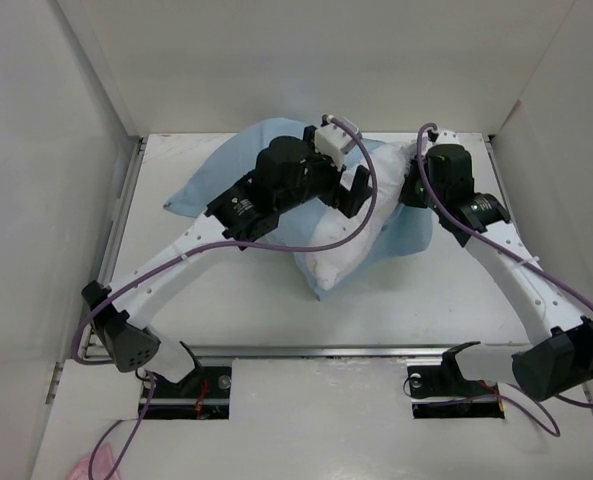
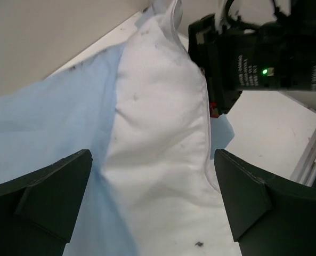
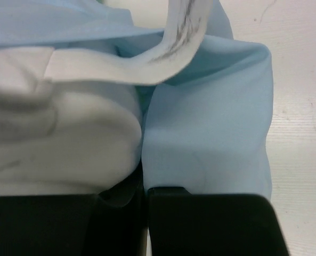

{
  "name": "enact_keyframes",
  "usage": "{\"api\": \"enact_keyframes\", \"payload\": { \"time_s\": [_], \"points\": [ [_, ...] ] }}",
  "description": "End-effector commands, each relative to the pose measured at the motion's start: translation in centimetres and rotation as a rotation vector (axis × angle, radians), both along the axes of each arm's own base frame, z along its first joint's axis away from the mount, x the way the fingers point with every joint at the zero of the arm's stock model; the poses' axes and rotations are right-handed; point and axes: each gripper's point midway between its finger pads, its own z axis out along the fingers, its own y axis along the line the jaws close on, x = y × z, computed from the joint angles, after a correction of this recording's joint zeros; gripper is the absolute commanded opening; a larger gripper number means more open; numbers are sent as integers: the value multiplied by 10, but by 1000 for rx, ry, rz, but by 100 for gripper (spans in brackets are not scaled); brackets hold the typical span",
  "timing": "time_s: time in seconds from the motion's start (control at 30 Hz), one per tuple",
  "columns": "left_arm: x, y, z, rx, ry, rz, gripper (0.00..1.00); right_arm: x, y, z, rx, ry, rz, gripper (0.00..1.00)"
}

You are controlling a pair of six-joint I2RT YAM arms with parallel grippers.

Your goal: Put the pillow into the pillowcase

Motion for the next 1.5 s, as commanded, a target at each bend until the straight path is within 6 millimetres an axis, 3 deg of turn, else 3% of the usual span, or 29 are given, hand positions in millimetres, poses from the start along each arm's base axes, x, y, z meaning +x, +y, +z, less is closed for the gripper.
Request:
{"api": "enact_keyframes", "payload": {
  "time_s": [0.0,0.1,0.17,0.2,0.23,0.27,0.33,0.37,0.47,0.5,0.53,0.57,0.63,0.7,0.8,0.83,0.87,0.93,0.97,1.07,1.17,1.23,1.27,1.3,1.33,1.37,1.4,1.43,1.47],
  "points": [
    [-18,7,62,-67,-123,-118,100,5,-10,41,21,-144,-23,0],
    [-25,-4,58,-51,-132,-200,100,2,-10,40,25,-143,-14,0],
    [-6,-14,38,-6,-103,-177,100,0,-8,44,33,-152,-5,0],
    [1,-17,45,0,-118,-168,100,0,-8,44,33,-152,-5,0],
    [6,-23,38,24,-111,-171,100,-2,-7,47,31,-161,9,0],
    [22,-33,14,74,-78,-168,100,-3,-7,47,31,-161,9,0],
    [21,-46,4,97,-54,-234,100,-3,-6,47,35,-160,17,0],
    [24,-57,-14,118,-31,-266,100,-3,-6,47,35,-160,17,0],
    [37,-64,-43,157,14,-240,100,-3,-4,47,39,-159,26,0],
    [50,-64,-64,185,44,-217,98,-3,-4,52,42,-169,26,0],
    [52,-67,-79,198,76,-215,84,-3,-4,52,42,-169,26,0],
    [60,-63,-98,217,117,-198,52,-6,-7,54,38,-173,14,0],
    [75,-59,-143,240,199,-168,0,-7,-23,67,12,-202,-48,0],
    [88,-45,-215,307,323,-75,0,-13,-32,76,-16,-216,-73,0],
    [101,-25,-264,320,458,-6,0,-19,-47,93,-51,-225,-135,0],
    [110,-16,-289,348,481,44,0,-20,-51,98,-57,-231,-155,0],
    [117,-11,-304,376,478,88,0,-21,-58,110,-70,-255,-182,0],
    [127,0,-328,436,504,178,0,-23,-64,116,-93,-252,-207,0],
    [130,8,-354,473,546,210,0,-23,-71,123,-96,-266,-237,0],
    [133,15,-379,524,574,262,0,-28,-74,142,-87,-307,-238,0],
    [129,7,-375,500,594,216,0,-27,-56,152,-41,-336,-150,0],
    [129,-6,-353,432,581,171,0,-16,-33,146,-21,-324,-40,0],
    [121,-12,-344,405,596,122,0,-4,-23,129,-21,-286,-5,0],
    [122,-20,-314,345,566,102,0,2,-16,120,-22,-272,30,0],
    [119,-25,-300,311,552,70,27,5,-3,102,-7,-240,89,0],
    [111,-30,-286,283,556,24,50,15,4,96,6,-253,112,0],
    [111,-33,-267,250,527,6,94,16,8,93,14,-257,131,0],
    [108,-33,-236,211,488,-10,100,20,12,84,9,-246,149,0],
    [107,-35,-217,181,458,-25,100,21,14,76,10,-236,157,0]
  ]
}}
